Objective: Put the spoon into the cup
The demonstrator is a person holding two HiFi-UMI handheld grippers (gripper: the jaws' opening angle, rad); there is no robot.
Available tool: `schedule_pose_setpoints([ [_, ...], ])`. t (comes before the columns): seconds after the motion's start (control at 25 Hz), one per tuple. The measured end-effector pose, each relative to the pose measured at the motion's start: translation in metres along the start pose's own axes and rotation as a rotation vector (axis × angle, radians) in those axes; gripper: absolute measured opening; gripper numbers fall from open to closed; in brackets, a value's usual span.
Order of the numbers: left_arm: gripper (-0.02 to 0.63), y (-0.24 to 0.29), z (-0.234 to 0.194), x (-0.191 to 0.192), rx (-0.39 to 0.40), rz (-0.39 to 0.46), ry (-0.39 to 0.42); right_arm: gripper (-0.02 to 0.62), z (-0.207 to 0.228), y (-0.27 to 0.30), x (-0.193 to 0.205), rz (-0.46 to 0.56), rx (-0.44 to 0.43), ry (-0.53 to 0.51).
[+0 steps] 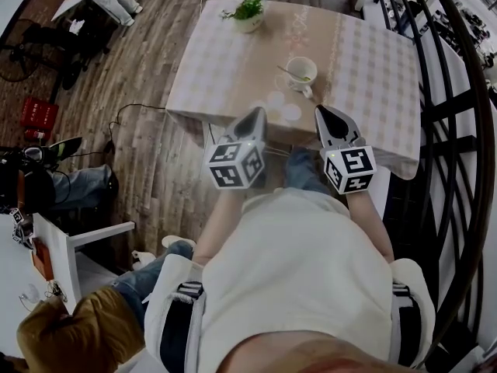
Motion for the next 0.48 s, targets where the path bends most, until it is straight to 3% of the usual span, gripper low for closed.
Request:
schedule_pose_setpoints([
  [0.48, 0.006, 0.0071, -0.0033, -0.0018, 0.002, -0.011, -0.005, 0.0, 0.0046, 0.0037, 0.0004, -0.004, 0.011, 0.011],
])
Point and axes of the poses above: the fingertips, and each gripper's own axes: y forward along the fingers, z to its right, x out of its underside, the point moved 2 cm from there along -y, backward along the fingers, and after that the axes turned 4 degrees about y, right-handed, at the moved point
